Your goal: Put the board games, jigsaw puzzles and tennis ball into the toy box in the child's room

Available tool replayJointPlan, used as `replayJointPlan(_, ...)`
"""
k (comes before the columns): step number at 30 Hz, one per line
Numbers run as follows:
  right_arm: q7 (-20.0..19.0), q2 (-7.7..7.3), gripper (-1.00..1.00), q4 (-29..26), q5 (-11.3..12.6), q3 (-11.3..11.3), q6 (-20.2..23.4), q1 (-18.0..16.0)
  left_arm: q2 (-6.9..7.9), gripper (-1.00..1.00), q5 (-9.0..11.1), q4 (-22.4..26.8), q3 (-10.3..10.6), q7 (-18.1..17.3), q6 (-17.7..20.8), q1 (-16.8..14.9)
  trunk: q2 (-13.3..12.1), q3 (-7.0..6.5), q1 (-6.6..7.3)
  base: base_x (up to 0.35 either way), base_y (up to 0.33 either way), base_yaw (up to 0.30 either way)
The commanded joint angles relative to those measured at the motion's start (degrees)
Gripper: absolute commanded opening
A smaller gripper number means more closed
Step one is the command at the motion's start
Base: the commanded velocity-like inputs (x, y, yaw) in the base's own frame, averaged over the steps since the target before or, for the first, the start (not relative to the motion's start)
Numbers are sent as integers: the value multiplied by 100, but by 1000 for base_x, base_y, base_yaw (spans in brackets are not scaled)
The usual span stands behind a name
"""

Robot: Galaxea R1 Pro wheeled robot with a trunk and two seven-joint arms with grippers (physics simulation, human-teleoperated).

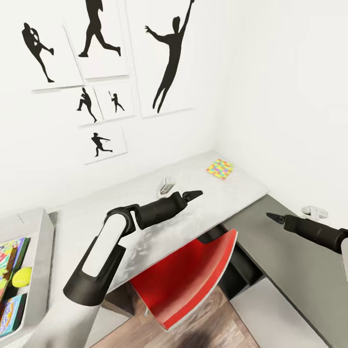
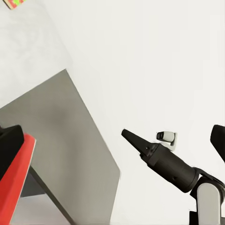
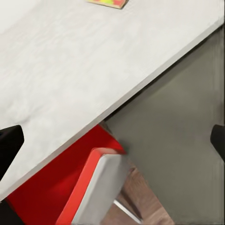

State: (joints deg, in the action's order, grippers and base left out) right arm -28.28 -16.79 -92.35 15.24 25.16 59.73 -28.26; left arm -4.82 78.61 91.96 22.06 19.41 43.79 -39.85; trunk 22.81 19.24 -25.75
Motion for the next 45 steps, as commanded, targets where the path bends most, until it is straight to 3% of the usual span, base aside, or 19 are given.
replayJointPlan(1,-46,0,100,-2,-32,7,27,-7,20,100,61,6,-4,58,11,-5,11,10,-3,0,0,-286)
replayJointPlan(9,-46,0,100,-2,-29,2,27,-5,174,100,64,6,-26,71,14,-5,11,10,-3,0,0,-286)
replayJointPlan(21,-39,2,100,-2,-52,-21,27,-12,530,100,119,6,-284,72,23,11,11,10,-3,0,0,-286)
replayJointPlan(40,-38,0,100,-2,-32,-34,27,-5,633,100,135,6,-620,72,61,135,11,10,-3,0,0,-286)
replayJointPlan(45,-38,1,100,-2,-30,-42,27,-4,673,100,143,6,-918,63,224,233,11,10,-3,0,0,-286)
